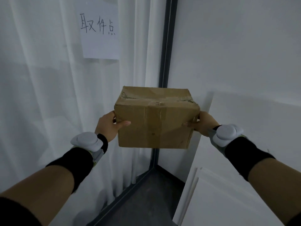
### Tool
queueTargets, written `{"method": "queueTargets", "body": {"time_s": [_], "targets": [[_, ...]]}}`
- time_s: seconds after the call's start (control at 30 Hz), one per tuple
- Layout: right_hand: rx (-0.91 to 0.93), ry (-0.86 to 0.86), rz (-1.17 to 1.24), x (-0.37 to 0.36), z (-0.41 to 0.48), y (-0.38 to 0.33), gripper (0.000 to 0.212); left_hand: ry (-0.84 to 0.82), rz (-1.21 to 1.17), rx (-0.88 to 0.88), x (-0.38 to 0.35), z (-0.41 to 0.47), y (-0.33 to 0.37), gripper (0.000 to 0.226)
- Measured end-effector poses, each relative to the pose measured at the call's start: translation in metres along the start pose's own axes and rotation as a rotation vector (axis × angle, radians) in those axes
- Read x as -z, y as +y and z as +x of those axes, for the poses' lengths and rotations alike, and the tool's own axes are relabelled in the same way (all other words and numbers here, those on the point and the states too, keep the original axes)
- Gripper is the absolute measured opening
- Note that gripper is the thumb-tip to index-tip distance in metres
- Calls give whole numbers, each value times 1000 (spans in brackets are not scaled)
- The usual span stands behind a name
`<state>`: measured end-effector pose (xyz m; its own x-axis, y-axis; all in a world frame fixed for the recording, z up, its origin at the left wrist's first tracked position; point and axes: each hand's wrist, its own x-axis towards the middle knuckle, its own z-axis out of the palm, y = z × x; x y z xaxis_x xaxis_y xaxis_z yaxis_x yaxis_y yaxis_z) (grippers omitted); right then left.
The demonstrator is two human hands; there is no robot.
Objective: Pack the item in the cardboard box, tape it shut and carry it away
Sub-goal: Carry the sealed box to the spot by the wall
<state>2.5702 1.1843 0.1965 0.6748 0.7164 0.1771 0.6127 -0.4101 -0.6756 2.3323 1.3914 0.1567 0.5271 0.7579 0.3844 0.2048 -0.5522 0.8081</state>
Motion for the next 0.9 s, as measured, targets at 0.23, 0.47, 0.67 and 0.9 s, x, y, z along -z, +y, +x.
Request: {"method": "queueTargets", "body": {"time_s": [0.23, 0.47, 0.67, 0.9], "targets": [[35, -144, 2, -53, 111, 26, 53, 105, 43, 127, -25, 47, -49, 45], [156, -396, 24, -100, 210, 63, 60, 314, 134, 305, -70, 71, -84, 46], [257, -592, 53, -134, 269, 81, 59, 453, 127, 471, -107, 61, -98, 37], [298, -674, 10, -232, 279, 127, 50, 525, 274, 666, -146, 26, -163, 37]]}}
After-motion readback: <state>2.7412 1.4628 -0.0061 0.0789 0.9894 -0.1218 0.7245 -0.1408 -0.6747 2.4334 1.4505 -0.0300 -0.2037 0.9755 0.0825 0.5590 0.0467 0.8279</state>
